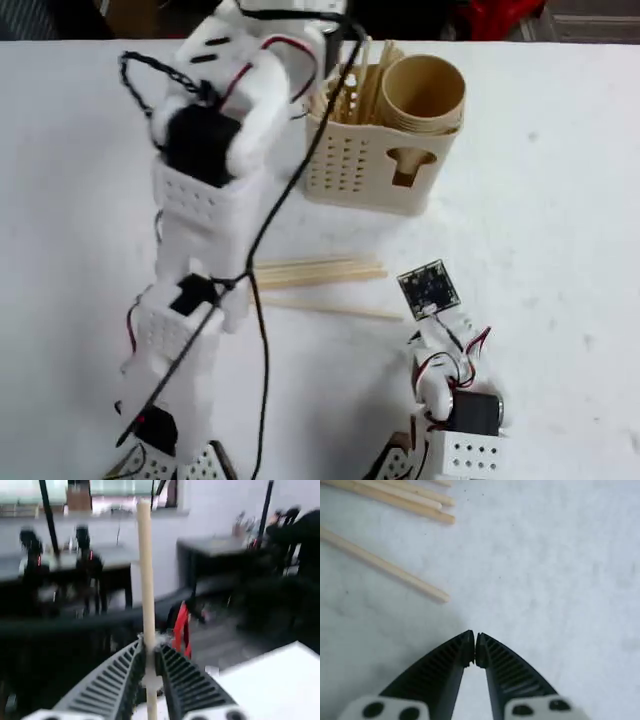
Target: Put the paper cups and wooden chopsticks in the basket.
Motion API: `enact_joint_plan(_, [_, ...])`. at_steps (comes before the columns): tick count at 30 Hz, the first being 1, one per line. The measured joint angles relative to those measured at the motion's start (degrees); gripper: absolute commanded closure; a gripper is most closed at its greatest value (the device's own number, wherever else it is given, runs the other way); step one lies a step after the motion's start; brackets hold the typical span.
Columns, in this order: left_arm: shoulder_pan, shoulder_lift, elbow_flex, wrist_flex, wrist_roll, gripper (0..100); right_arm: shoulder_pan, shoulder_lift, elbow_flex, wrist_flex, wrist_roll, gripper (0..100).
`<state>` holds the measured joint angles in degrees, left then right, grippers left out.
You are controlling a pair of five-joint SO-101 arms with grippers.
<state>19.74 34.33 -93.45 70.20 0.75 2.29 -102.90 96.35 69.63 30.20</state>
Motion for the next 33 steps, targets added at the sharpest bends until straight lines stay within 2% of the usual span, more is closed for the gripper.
enact_joint_plan(3, [1.14,2.81,0.0,-9.67,-2.11,98,0.0,0.0,0.0,0.0,0.0,97.9])
enact_joint_plan(6, [0.97,5.98,0.09,-14.07,-3.34,97,0.0,0.0,0.0,0.0,0.0,97.9])
enact_joint_plan(10, [1.05,6.59,0.09,-15.03,-3.34,96,0.0,0.0,0.0,0.0,0.0,97.9])
enact_joint_plan(14, [1.05,6.59,0.09,-15.12,-3.34,90,0.0,0.0,0.0,0.0,0.0,97.9])
enact_joint_plan(25, [1.05,6.59,0.09,-14.86,-3.34,90,0.0,0.0,0.0,0.0,0.0,97.8])
enact_joint_plan(29, [1.05,6.59,0.09,-11.16,-3.34,90,0.0,0.0,0.0,0.0,0.0,97.8])
enact_joint_plan(33, [1.05,4.4,0.09,1.76,-3.43,90,0.0,0.0,0.0,0.0,0.0,97.8])
